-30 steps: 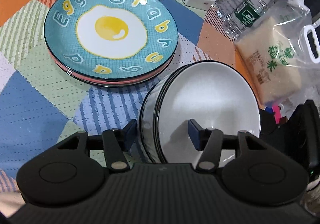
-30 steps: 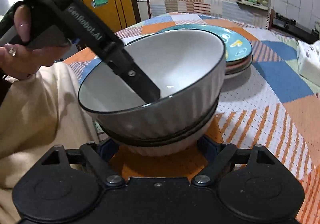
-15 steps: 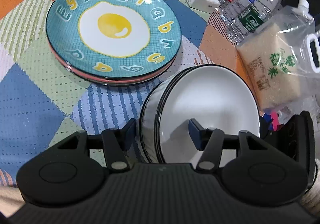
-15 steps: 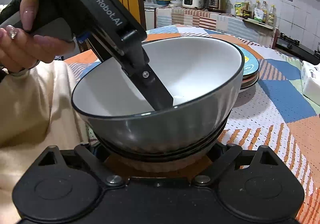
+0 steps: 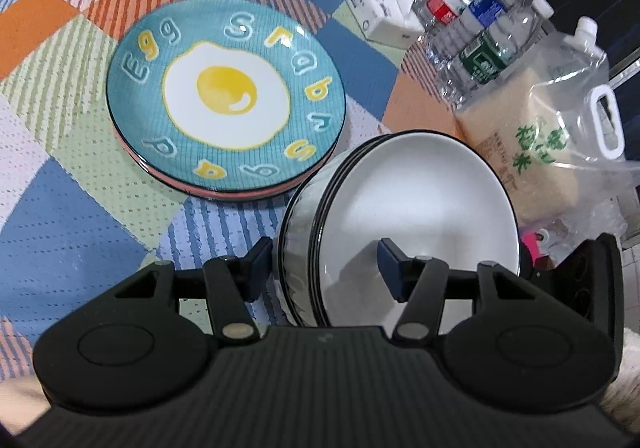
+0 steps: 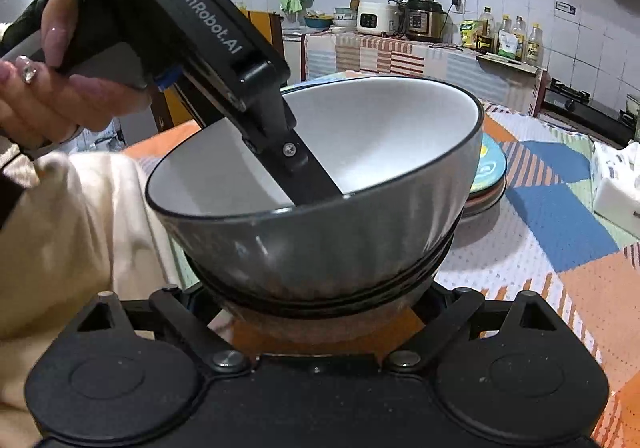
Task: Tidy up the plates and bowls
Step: 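Carry the bowl stack over the egg plate stack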
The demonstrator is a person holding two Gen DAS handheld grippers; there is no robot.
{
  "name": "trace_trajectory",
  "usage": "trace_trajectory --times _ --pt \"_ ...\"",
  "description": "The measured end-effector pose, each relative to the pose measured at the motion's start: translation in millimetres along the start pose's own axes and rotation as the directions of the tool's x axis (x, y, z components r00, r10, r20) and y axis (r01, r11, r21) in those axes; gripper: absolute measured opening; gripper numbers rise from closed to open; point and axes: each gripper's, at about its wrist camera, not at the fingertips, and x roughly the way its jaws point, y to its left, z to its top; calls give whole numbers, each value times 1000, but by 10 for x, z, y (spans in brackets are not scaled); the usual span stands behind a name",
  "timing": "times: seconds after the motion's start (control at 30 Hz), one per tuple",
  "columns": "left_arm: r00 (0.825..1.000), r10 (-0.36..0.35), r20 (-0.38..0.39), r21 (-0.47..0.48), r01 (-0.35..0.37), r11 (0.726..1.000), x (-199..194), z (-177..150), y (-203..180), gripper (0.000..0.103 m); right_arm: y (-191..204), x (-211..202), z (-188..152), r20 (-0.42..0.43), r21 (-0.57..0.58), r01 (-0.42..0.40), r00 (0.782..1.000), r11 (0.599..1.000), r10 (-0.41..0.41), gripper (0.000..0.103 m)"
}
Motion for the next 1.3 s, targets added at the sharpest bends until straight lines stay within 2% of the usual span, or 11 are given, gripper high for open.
trace_trajectory --times 0.27,0.63,0.97,1.1,1.3 --pt "1000 18 22 3 -18 1000 -313 232 -25 55 7 -64 290 40 40 -3 999 999 2 96" --pt "998 43 56 -17 -42 999 -503 717 148 56 -135 151 678 84 50 -4 996 999 -1 96" --pt "996 30 89 -72 -24 997 -352 1018 523 56 -269 459 815 89 70 1 996 998 -7 96" --pt "992 55 114 -74 -47 996 -233 1068 595 56 -345 607 828 93 74 9 996 997 -16 96" --pt "993 62 102 -94 -52 994 -58 1150 720 56 -413 774 781 82 81 27 996 996 -34 96"
